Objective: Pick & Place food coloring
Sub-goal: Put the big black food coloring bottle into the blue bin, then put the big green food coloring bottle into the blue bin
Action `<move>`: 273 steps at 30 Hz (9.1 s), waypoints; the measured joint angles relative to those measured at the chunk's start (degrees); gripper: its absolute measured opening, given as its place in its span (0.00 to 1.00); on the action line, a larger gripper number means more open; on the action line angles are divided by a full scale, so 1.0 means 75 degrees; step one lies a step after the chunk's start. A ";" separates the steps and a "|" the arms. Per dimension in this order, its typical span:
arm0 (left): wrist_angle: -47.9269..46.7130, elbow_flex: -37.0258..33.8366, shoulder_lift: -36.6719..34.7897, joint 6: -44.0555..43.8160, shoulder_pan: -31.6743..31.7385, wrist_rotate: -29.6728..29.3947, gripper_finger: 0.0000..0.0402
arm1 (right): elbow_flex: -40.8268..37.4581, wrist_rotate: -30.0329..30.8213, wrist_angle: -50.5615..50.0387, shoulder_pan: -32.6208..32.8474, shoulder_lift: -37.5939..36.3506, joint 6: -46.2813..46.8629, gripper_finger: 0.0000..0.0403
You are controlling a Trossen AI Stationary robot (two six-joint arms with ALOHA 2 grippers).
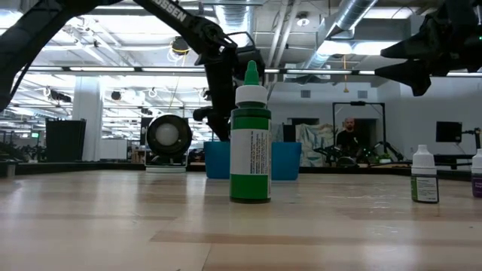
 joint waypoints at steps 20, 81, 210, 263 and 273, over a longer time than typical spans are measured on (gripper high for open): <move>-0.0085 0.0000 0.0105 -0.0177 0.0030 0.0112 0.44 | 0.0000 -0.0003 -0.0001 0.0000 0.0000 -0.0002 0.59; -0.0243 0.0006 0.0094 0.0111 0.0016 -0.0101 0.47 | 0.0000 -0.0032 -0.0001 0.0000 0.0000 0.0134 0.59; 0.2615 -0.2393 -0.2288 -0.4748 -0.6808 -0.1650 0.64 | 0.0003 -0.0035 -0.0645 0.0000 0.0003 0.0055 0.59; 0.2773 -0.2311 -0.1048 -0.4861 -0.6410 -0.1057 0.63 | 0.0003 -0.0029 -0.1192 0.0000 0.0146 0.0052 0.59; 0.2762 -0.2311 -0.1040 -0.4832 -0.6407 -0.1204 0.45 | 0.0000 -0.0032 -0.1246 0.0000 0.0137 0.0055 0.59</move>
